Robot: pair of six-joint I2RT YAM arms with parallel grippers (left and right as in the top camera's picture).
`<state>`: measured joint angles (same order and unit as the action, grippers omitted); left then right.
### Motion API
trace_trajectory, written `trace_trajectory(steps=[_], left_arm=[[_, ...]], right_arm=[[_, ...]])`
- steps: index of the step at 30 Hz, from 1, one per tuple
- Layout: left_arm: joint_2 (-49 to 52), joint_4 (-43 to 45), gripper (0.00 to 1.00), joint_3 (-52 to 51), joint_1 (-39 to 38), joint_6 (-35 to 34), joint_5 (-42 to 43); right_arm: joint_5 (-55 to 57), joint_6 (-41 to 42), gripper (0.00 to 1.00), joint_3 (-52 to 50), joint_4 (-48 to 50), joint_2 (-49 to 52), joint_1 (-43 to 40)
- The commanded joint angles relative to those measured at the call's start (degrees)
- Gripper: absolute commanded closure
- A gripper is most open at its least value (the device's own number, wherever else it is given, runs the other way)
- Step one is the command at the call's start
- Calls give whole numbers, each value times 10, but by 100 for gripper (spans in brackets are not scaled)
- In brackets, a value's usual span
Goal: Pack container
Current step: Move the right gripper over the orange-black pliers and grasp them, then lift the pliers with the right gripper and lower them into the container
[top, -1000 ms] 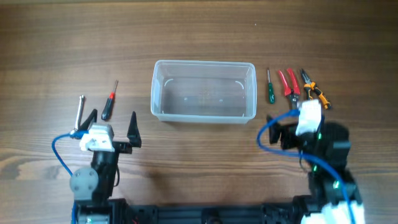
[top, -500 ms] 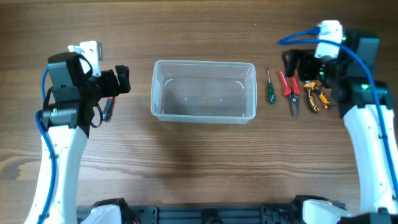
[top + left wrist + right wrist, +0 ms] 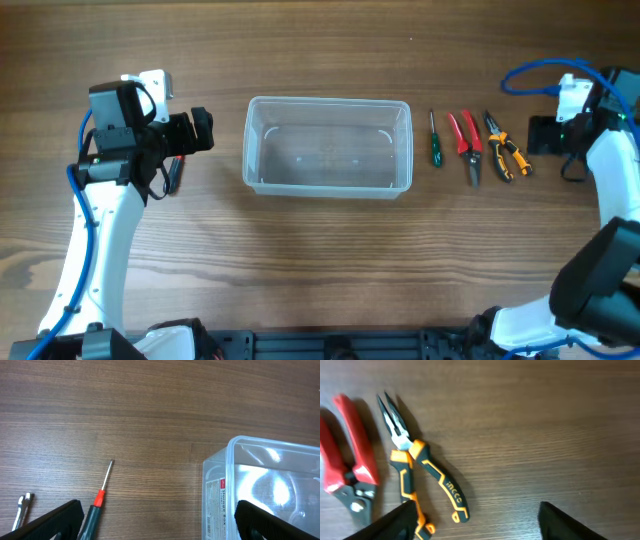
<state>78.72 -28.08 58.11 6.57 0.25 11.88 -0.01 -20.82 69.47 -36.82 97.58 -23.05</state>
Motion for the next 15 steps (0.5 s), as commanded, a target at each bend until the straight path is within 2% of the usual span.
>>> trace_trajectory(steps=[1, 5, 7, 8, 12, 15], left_arm=[[4, 1, 0, 11, 4, -5, 11], [4, 1, 0, 11, 4, -5, 11], [4, 1, 0, 11, 4, -5, 11], [4, 1, 0, 11, 4, -5, 11], [4, 1, 0, 11, 4, -5, 11], [4, 1, 0, 11, 4, -5, 11]], right_arm=[[13, -49, 20, 5, -2, 39, -1], [8, -47, 23, 5, -30, 83, 0], [-4, -47, 23, 5, -33, 95, -1], [-14, -50, 18, 5, -36, 99, -1], [-39, -93, 20, 5, -30, 114, -1], [-49, -96, 22, 5, -22, 143, -1]])
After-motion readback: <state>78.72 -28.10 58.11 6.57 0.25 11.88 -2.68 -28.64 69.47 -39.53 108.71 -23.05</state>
